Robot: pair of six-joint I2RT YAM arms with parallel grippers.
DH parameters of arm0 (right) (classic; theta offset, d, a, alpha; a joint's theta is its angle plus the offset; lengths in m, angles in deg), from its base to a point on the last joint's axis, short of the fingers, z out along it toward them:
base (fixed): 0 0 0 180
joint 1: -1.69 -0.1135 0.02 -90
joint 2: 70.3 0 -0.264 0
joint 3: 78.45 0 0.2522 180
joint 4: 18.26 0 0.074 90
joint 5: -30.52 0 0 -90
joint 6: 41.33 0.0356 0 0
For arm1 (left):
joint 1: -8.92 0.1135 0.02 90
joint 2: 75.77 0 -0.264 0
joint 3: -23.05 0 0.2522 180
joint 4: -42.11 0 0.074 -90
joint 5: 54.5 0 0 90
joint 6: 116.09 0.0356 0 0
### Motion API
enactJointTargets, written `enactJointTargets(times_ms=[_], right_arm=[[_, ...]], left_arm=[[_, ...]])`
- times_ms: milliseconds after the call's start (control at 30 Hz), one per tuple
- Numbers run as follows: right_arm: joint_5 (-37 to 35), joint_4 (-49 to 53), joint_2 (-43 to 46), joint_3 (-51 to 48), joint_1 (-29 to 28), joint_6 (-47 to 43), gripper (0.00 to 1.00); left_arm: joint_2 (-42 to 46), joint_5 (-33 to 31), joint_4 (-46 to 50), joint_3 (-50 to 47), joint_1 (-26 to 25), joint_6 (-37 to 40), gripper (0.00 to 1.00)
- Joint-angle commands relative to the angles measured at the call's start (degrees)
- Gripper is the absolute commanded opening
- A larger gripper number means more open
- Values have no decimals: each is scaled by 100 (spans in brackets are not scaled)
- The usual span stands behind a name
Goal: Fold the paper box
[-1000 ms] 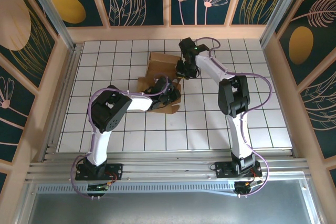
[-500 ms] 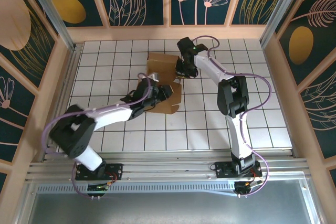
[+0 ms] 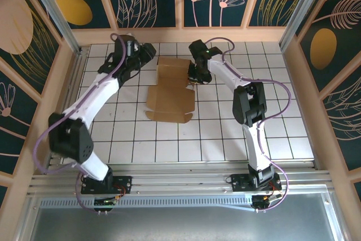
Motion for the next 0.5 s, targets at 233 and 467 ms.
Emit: enactJointTargets(times_ms=[233,467], right_arm=[[-87,157,-102,206,-79,-62,13],[-137,196,-85,176,-95,-115,13]], left_arm=[[-1330,652,1045,849,26,551,40],[-1320,291,865,711,51,677,40]])
